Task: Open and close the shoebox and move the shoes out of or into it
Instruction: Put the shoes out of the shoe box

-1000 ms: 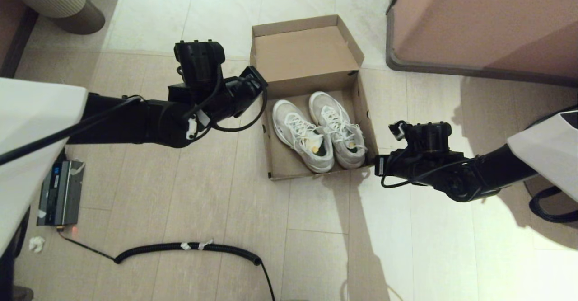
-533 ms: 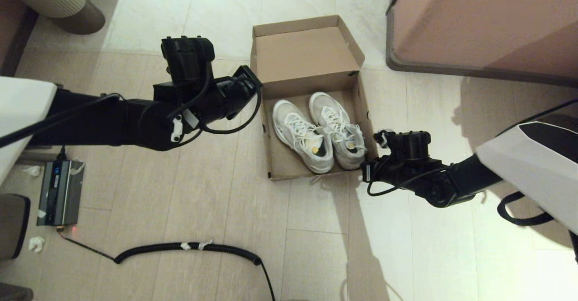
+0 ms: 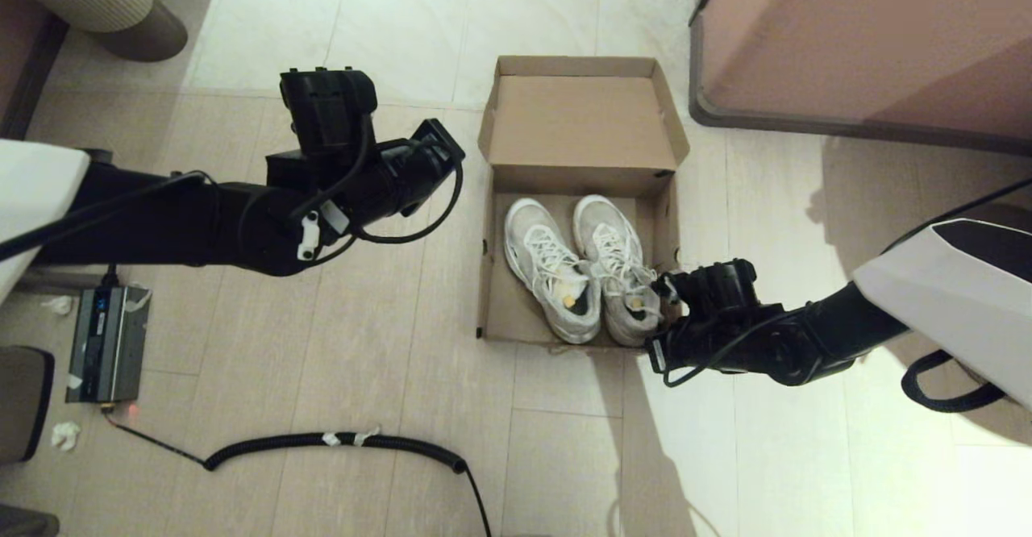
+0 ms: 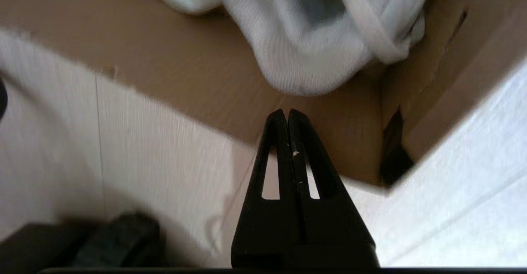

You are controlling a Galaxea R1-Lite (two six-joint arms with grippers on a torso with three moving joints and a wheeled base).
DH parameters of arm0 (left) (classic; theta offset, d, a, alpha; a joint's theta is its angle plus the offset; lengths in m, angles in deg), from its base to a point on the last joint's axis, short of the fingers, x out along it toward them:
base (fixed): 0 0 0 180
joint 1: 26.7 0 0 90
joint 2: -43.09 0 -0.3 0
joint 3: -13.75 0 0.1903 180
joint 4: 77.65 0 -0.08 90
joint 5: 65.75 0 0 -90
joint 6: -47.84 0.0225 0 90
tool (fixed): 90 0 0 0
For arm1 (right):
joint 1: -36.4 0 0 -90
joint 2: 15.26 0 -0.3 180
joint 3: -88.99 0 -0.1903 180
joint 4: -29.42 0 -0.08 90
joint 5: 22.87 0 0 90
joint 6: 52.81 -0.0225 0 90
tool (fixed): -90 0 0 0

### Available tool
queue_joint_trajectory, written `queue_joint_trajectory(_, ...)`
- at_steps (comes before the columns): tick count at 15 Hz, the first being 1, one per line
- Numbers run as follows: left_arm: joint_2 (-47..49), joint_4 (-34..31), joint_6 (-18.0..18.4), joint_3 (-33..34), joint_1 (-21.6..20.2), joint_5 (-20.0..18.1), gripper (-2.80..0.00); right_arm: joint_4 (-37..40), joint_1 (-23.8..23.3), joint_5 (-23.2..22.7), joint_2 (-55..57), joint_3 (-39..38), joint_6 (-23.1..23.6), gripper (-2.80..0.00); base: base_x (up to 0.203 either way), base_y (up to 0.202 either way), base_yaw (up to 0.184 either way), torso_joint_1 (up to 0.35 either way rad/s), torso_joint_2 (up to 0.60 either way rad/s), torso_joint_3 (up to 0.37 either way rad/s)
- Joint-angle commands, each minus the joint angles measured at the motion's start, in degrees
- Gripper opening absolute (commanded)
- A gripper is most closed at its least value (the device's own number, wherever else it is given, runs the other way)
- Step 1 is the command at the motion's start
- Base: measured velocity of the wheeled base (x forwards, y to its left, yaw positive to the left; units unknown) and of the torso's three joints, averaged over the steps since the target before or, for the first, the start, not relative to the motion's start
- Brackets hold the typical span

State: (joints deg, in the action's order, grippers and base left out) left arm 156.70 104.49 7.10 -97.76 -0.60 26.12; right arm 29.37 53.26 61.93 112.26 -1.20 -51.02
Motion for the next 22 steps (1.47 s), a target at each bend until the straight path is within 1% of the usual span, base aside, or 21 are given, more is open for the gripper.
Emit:
queue_joint_trajectory(1, -0.6, 0.1, -0.3, 0.1, -0.1, 0.0, -2.80, 1.3, 0.1, 0.0, -2.2, -1.9, 0.2, -2.80, 0.000, 0.000, 0.000, 0.000, 0.00, 0.000)
queue_joint_trajectory(3, -0.8, 0.1, -0.3, 0.1, -0.1, 0.0, -2.80, 4.2, 0.2, 0.0, -5.4, -6.2, 0.7, -2.80, 0.000, 0.000, 0.000, 0.000, 0.00, 0.000)
queue_joint_trajectory(5, -0.8, 0.1, -0.3, 0.2, -0.1, -0.1, -2.80, 5.0, 0.2, 0.0, -7.6, -10.7, 1.5, -2.80, 0.000, 0.000, 0.000, 0.000, 0.00, 0.000)
queue_joint_trajectory(6, -0.8, 0.1, -0.4, 0.2, -0.1, 0.0, -2.80, 4.8, 0.2, -0.1, -8.3, -11.6, 1.4, -2.80, 0.000, 0.000, 0.000, 0.000, 0.00, 0.000)
queue_joint_trajectory(9, -1.0, 0.1, -0.5, 0.2, -0.2, 0.0, -2.80, 2.2, 1.1, -0.4, -8.5, -8.2, 1.0, -2.80, 0.000, 0.000, 0.000, 0.000, 0.00, 0.000)
queue_joint_trajectory(12, -1.3, 0.1, -0.6, 0.4, -1.0, -0.1, -2.80, 2.1, 4.1, -0.7, -8.7, -3.8, 0.8, -2.80, 0.000, 0.000, 0.000, 0.000, 0.00, 0.000)
queue_joint_trajectory(15, -2.0, 0.2, -0.7, 2.2, -1.3, -0.1, -2.80, 2.1, 7.0, -0.4, -4.2, 2.6, -0.3, -2.80, 0.000, 0.000, 0.000, 0.000, 0.00, 0.000)
queue_joint_trajectory(19, -3.9, 0.2, -0.8, 3.2, -2.0, -0.2, -2.80, 3.0, 8.8, 1.0, 2.3, 9.5, -0.5, -2.80, 0.000, 0.000, 0.000, 0.000, 0.00, 0.000)
queue_joint_trajectory(22, -4.3, 0.2, -1.5, 3.2, -2.0, -0.3, -2.80, 5.7, 10.6, 1.6, 4.5, 12.4, -0.4, -2.80, 0.000, 0.000, 0.000, 0.000, 0.00, 0.000)
